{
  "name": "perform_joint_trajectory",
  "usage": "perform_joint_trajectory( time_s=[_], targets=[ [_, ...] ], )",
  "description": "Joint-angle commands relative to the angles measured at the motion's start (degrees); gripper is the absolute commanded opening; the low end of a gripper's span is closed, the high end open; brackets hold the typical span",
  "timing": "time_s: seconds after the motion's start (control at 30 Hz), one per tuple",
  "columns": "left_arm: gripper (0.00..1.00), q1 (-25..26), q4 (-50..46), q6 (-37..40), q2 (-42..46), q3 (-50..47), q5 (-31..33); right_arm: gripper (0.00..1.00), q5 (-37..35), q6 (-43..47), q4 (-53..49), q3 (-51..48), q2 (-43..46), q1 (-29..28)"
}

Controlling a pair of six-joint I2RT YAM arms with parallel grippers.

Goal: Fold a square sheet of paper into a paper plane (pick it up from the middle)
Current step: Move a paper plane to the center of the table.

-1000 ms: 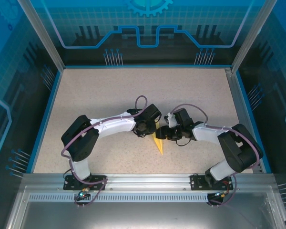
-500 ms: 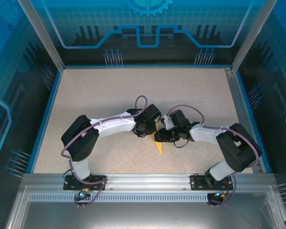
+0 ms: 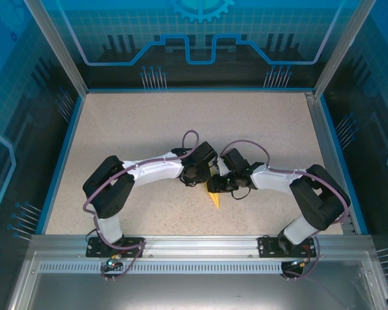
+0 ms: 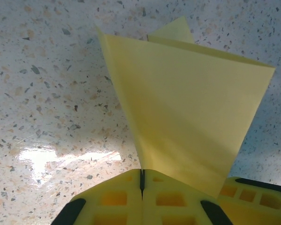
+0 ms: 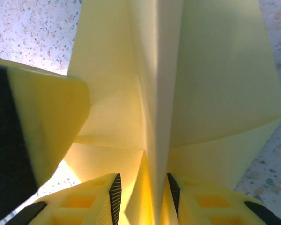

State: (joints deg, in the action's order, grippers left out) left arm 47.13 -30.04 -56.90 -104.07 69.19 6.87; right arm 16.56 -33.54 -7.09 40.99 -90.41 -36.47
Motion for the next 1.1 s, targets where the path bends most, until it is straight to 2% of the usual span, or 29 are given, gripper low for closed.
perform_joint_trajectory(
  time_s=[0.0, 0.2, 0.3, 0.37, 0.53, 0.7, 0.77, 0.87, 1.07],
  targets=[
    [0.05, -0.16, 0.07, 0.31, 1.97, -1.19, 0.64, 0.29, -2.12, 0.06, -2.75, 1.92, -1.51, -1.21],
    [0.11, -0.22, 2.79, -0.09, 4.13, -3.4, 0.87, 0.22, -4.8, -0.37, -7.52, 5.31, -3.21, -2.65],
    [0.17, -0.26, 4.32, 0.27, 6.49, -4.76, 0.89, 0.14, -7.22, -1.09, -10.93, 7.41, -2.04, -3.39],
    [0.26, -0.2, 4.85, 0.49, 9.07, -6.18, 2.14, 0.13, -10.72, -1.09, -13.9, 9.04, -0.18, -4.46],
    [0.39, -0.52, 5.77, -1.08, 19.33, -13.52, 11.13, 0.09, -26.87, -2.35, -28.89, 19.56, -0.3, -6.68],
    [0.4, -3.54, 4.78, -3.19, 26.02, -19.61, 14.12, 0.1, -34.71, -6.21, -35.86, 27.48, -5.5, -7.41],
    [0.4, -4.49, 4.47, -4.03, 28.2, -21.58, 14.69, 0.1, -36.04, -7.14, -37.71, 30.59, -8.66, -7.65],
    [0.41, -5.96, 4.52, -4.62, 30.99, -24.08, 14.93, 0.1, -34.33, -7.65, -37.8, 34.06, -13.28, -7.72],
    [0.41, -7.32, 4.4, -4.58, 33.53, -26.33, 14.8, 0.11, -31.33, -9.26, -35.34, 35.29, -18.39, -7.56]
  ],
)
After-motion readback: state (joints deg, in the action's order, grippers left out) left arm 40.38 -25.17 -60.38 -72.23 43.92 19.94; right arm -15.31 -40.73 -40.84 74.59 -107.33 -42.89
